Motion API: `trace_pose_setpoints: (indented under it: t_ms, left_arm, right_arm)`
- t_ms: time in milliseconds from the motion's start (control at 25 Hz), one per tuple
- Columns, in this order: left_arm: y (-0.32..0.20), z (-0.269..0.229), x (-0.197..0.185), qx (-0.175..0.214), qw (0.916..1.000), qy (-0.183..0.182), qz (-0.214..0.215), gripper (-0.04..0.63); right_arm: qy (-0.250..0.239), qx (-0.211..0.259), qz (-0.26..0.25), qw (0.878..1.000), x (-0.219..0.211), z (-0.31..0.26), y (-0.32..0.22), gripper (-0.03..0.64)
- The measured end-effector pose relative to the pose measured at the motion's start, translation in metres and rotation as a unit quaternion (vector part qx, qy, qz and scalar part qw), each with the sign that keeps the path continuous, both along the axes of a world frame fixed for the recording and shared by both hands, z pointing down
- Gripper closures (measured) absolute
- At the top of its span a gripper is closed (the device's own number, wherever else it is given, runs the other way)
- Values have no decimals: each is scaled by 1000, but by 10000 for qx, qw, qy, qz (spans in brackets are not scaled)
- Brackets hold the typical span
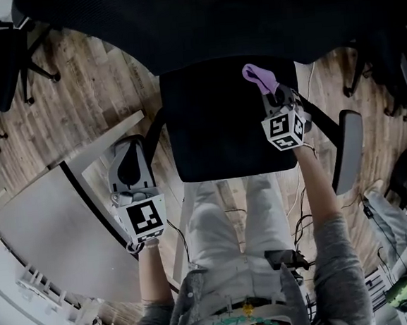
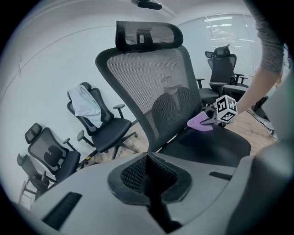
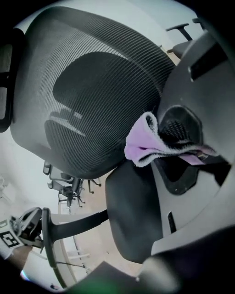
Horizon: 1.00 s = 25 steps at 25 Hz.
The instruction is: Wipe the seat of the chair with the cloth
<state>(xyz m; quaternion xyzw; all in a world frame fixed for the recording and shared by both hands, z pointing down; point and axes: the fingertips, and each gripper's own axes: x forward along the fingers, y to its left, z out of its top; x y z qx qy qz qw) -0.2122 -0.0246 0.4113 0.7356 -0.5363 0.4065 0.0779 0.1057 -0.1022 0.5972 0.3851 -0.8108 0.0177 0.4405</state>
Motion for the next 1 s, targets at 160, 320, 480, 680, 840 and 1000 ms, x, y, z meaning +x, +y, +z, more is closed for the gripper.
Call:
trace_pose_setpoints:
  t_ms: [160, 320, 480, 680, 840, 1000]
  left_arm:
    - [-1, 1, 0, -5, 10000, 8, 6, 598]
    - [-1, 1, 1, -8, 10000, 53, -3, 598]
    - [0, 0, 0, -26, 9999, 97, -3, 598]
    - [0, 0, 2, -78, 9997, 247, -9, 598]
    - [0, 1, 0, -80, 9996, 273, -27, 598]
    - [0, 2, -1, -85, 9995, 315, -19, 598]
  right_arm:
    - [-403, 33, -199, 9990, -36, -15, 5, 569]
    - [-739, 22, -566, 9957, -80, -28, 10, 569]
    - [-927, -29, -1072, 9899, -131, -35, 21, 569]
    - [-871, -164, -1610, 9830, -181, -28, 38, 569]
    - [-768, -270, -1796, 9804, -215, -13, 49, 569]
    - [-584, -405, -1914, 9789, -243, 5, 55, 569]
